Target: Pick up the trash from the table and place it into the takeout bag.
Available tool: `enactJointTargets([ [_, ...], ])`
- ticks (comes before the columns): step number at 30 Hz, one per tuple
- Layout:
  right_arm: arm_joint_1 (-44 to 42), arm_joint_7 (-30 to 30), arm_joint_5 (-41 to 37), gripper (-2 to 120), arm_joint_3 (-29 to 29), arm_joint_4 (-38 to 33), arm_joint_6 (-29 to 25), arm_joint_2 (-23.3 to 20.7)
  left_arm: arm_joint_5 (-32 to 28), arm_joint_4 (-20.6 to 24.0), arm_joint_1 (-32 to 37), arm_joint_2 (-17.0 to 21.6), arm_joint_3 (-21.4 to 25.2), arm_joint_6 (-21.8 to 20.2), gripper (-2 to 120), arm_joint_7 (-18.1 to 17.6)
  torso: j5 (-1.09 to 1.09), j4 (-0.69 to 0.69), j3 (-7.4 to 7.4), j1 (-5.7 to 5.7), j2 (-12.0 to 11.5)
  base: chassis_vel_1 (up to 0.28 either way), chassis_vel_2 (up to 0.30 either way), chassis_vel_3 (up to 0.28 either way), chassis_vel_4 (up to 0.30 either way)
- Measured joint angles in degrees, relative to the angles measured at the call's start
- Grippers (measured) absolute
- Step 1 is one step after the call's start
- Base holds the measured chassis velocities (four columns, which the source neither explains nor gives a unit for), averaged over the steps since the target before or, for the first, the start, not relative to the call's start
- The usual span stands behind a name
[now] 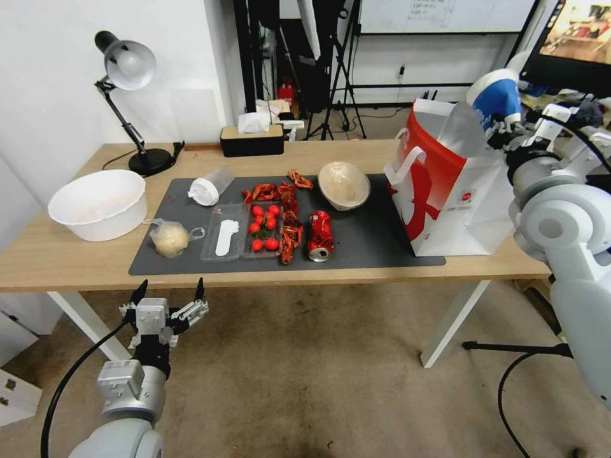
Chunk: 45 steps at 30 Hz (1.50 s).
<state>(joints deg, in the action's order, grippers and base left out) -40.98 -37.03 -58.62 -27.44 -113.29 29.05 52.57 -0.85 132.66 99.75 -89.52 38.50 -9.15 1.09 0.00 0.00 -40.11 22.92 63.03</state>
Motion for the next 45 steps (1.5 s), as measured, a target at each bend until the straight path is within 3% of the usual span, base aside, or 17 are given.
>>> enactJointTargets([
  [10,0.4,0.0,-0.3,60,0.2,0.3,0.5,0.2,0.1,-0.2,-0.1,-0.1,-0.1,0.1,100,0.1,0.0,0.0,0.0,0.0,0.0,0.0,0.0,0.0,0.0],
  [12,0.5,0.0,-0.4,64,0.2,0.3,0.5,0.2,0.1,-0.2,-0.1,-0.1,-0.1,0.1,100,0.1,0.0,0.0,0.0,-0.01,0.0,0.0,0.0,0.0,0.0],
  [14,0.9,1.2,-1.5,75,-0.1,-0.1,-1.7,0.0,0.1,-0.3,-0.2,-0.1,-0.1,0.1,100,0.1,0.0,0.0,0.0,-0.01,0.0,0.0,0.0,0.0,0.0],
  [16,1.0,1.5,-1.9,78,-0.2,-0.3,-2.3,-0.1,0.1,-0.3,-0.2,-0.1,-0.1,0.1,100,0.1,0.0,0.0,0.0,-0.01,0.0,0.0,0.0,0.0,0.0],
  [21,1.2,7.3,-6.9,97,-1.2,-3.9,-9.5,-1.1,0.1,-0.6,-0.3,0.0,-0.1,0.2,100,0.1,-0.01,0.0,0.0,-0.01,0.0,0.0,0.0,0.0,0.0],
  [31,-1.5,14.3,-7.6,100,-1.7,-8.5,-13.7,-2.2,0.1,-0.7,-0.4,0.1,-0.1,0.2,100,0.1,0.0,0.0,0.0,-0.01,0.0,0.0,0.0,0.0,0.0],
  [38,-9.4,25.0,-6.8,100,-3.2,-15.3,-16.5,-3.8,0.0,-0.8,-0.5,0.4,0.1,0.3,100,0.1,-0.01,0.01,0.01,-0.01,0.0,0.0,0.0,0.0,0.0],
  [43,-19.1,33.0,2.7,100,-2.8,-19.7,-19.5,-4.3,-0.2,-1.1,-0.7,0.6,0.3,0.4,100,0.1,0.01,-0.03,0.02,-0.02,0.0,0.0,0.0,0.0,0.0],
  [45,-27.3,35.3,12.6,100,-1.3,-22.0,-21.6,-3.1,-0.3,-1.2,-0.7,0.9,0.3,0.6,100,0.0,-0.01,0.01,0.01,-0.01,0.0,0.0,0.0,0.0,0.0],
])
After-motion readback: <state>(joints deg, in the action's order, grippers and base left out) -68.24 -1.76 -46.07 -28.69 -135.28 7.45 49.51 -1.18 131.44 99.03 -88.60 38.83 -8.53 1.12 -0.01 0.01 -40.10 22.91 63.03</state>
